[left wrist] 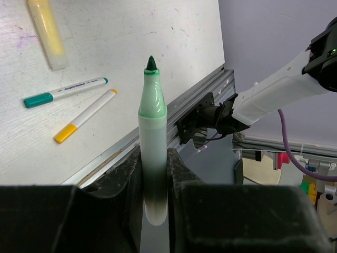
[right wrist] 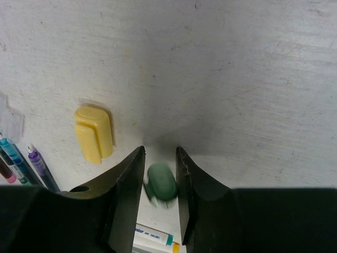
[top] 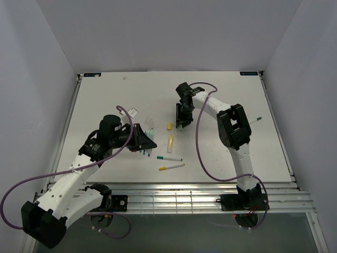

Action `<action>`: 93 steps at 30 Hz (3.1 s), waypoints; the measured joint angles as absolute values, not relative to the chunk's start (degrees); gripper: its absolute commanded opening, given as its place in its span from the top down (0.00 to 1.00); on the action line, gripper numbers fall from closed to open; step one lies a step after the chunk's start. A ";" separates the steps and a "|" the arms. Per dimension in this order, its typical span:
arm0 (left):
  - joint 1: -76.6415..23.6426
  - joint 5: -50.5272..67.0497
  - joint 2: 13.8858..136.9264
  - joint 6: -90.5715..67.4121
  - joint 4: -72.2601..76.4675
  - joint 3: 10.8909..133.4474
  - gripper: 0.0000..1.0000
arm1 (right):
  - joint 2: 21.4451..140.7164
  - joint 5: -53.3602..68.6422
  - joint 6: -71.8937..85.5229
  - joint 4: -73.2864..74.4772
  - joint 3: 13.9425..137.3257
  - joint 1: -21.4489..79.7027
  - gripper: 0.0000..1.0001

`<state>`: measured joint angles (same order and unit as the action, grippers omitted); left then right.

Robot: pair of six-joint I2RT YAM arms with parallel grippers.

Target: Open the pen caps

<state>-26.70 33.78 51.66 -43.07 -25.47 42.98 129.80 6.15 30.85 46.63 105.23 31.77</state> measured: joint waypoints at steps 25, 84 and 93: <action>-36.03 25.98 73.91 -43.97 -23.97 50.46 1.00 | 103.72 2.55 29.02 47.48 95.04 25.71 0.21; -43.99 13.72 104.33 -39.72 -10.68 59.37 0.53 | 74.00 -3.14 30.02 55.51 65.89 18.90 0.10; -43.99 10.81 95.11 -35.33 -15.51 64.01 0.51 | 83.68 -6.28 34.54 52.95 67.53 9.45 0.10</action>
